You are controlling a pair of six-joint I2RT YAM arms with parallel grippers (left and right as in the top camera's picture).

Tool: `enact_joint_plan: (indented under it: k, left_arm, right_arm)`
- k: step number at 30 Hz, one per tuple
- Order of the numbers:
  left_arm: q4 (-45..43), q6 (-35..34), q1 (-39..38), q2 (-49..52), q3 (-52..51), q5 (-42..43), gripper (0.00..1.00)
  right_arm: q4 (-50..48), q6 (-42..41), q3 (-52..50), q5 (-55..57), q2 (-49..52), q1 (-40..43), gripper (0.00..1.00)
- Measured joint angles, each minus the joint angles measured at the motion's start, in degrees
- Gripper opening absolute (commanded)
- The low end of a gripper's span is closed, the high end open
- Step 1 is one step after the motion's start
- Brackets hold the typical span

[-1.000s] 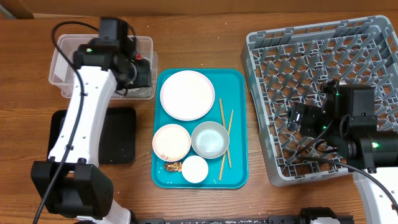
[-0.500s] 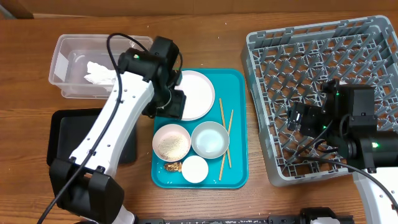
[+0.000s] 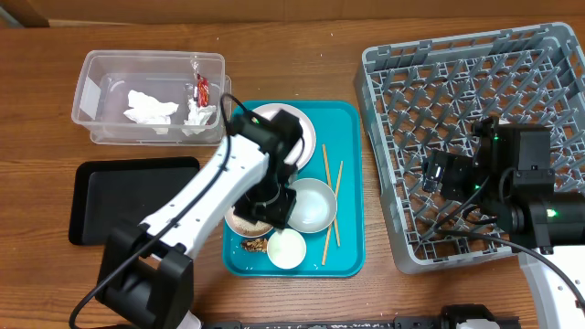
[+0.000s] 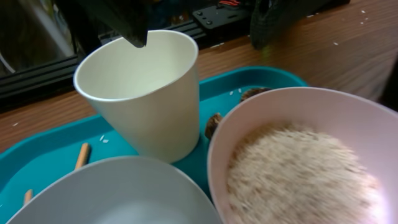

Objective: Sort waste into correct bins and load items into the dishwasher
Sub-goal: 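Grasp the white paper cup on the tray with the left gripper, then lift the cup toward the right gripper and grasp it with the right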

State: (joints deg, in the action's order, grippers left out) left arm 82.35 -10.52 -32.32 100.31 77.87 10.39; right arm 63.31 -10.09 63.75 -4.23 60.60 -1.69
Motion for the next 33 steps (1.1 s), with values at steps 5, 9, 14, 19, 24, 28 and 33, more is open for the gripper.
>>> enact_joint_plan:
  k: [5, 9, 14, 19, 24, 28, 33]
  left_arm:
    - [-4.3, 0.0, -2.5, 0.1, -5.4, 0.6, 0.34]
    - [-7.7, 0.0, -2.6, 0.1, -7.3, 0.9, 0.23]
    - [-8.8, 0.0, -2.6, 0.1, -7.9, 1.0, 0.08]
    - [-9.2, 0.0, -2.6, 0.1, -7.9, 1.0, 0.04]
    - [-8.4, 0.6, -2.6, 0.1, -8.0, 2.7, 0.04]
    - [-4.4, 5.7, -2.5, 0.2, -5.1, 9.7, 0.04]
    - [-3.0, 11.8, -0.7, 0.2, 5.8, 18.1, 0.04]
  right_arm:
    - [0.2, 0.0, 0.0, 0.0, 0.0, 0.0, 1.0]
    - [0.3, 0.0, 0.0, 0.0, 0.0, 0.0, 1.0]
    - [0.9, 0.0, 0.0, 0.0, 0.0, 0.0, 1.0]
    - [1.2, 0.0, 0.0, 0.0, 0.0, 0.0, 1.0]
    - [1.3, 0.0, 0.0, 0.2, 0.0, 0.0, 1.0]
    - [1.5, 0.0, 0.0, 1.2, 0.0, 0.0, 1.0]
    - [0.9, -1.6, 0.0, 5.9, 0.0, 0.0, 1.0]
